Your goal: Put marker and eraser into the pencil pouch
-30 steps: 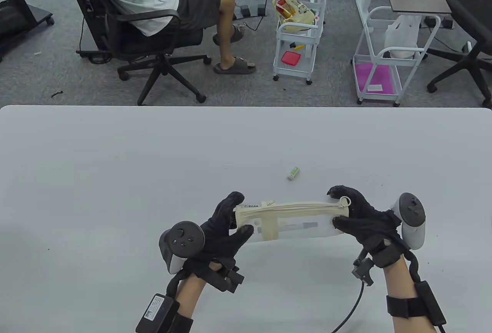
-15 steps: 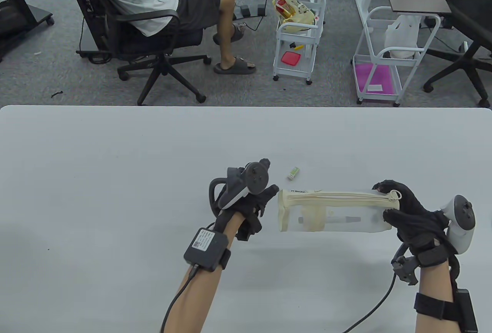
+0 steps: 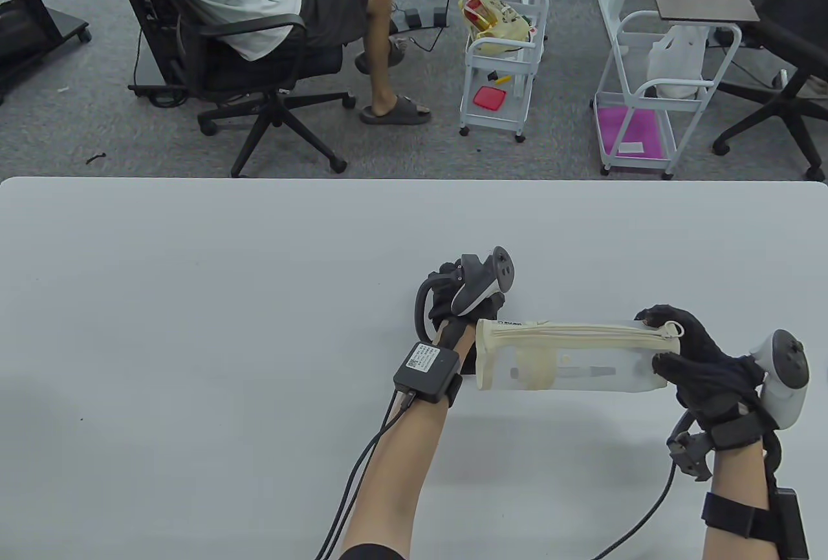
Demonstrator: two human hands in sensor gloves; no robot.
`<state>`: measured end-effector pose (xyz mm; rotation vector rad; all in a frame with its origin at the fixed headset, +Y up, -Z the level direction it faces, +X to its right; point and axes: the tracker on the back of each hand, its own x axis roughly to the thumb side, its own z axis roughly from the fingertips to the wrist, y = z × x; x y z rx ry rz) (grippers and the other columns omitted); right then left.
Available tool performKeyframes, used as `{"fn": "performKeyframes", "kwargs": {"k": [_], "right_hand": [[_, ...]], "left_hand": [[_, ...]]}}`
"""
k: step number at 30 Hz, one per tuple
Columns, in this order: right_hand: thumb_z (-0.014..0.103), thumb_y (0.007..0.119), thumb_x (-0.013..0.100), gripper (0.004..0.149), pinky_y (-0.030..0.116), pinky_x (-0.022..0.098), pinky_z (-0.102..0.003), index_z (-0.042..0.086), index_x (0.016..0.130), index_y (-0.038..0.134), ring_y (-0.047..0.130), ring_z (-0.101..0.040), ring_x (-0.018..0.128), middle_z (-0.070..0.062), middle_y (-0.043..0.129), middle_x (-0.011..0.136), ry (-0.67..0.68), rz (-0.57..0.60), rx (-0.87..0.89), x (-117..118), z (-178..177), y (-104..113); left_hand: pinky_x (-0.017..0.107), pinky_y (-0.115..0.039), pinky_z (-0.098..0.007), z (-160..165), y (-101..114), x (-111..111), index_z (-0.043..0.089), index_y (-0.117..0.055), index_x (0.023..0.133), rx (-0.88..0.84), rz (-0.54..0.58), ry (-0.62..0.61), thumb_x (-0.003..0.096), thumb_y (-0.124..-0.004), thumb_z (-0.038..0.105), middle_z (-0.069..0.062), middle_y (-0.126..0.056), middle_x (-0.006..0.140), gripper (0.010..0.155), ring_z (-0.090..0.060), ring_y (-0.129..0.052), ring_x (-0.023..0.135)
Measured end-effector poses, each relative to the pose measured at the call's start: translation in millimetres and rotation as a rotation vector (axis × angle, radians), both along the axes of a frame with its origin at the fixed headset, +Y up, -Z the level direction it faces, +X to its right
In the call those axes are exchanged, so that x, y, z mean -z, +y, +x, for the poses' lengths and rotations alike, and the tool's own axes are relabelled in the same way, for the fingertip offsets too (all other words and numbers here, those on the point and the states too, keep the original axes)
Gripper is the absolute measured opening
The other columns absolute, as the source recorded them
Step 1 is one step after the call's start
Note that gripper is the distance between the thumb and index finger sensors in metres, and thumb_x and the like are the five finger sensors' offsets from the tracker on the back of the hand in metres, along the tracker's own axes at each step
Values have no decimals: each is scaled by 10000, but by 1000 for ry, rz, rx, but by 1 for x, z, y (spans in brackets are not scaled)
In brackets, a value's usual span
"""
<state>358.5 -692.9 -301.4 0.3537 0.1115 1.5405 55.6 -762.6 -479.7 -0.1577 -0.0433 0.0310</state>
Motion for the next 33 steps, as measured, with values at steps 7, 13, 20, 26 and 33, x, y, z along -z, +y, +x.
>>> {"fn": "performKeyframes", "kwargs": {"k": [7,13,20,26,33], "right_hand": [[461,902,444,699,725,550,-605,286,1057,615,706,-484,921,-231,479,1122,-21,5,3,-1,0,0],[459,903,444,696,724,551,-606,285,1055,617,706,-485,920,-232,479,1122,-20,-3,20,-1,-2,-3],[456,905,443,693,722,551,-608,281,1051,622,705,-485,920,-230,481,1121,-11,-2,23,0,-7,-3],[453,906,443,686,721,551,-609,280,1046,629,708,-482,919,-228,486,1120,-10,6,23,0,-7,-3],[459,906,438,686,727,549,-604,278,1041,633,717,-476,914,-225,495,1116,-36,23,-2,0,-13,-3]], "left_hand": [[714,-653,-589,-7,0,-3,302,-858,808,-43,-59,-51,352,-862,489,-32,-780,990,493,-300,-794,920],[669,-768,-518,-48,22,-20,328,-795,831,-107,34,-68,367,-834,483,-38,-846,977,490,-275,-912,857],[489,-927,-401,-108,88,-58,370,-810,807,-348,211,-193,348,-881,462,55,-1046,698,473,-155,-1097,571],[466,-938,-380,-126,164,-110,404,-847,786,-401,395,-281,329,-912,476,66,-1066,668,466,-129,-1104,524],[466,-938,-380,-100,226,-167,398,-888,780,-418,496,-419,333,-920,470,65,-1071,661,454,-128,-1103,520]]}}
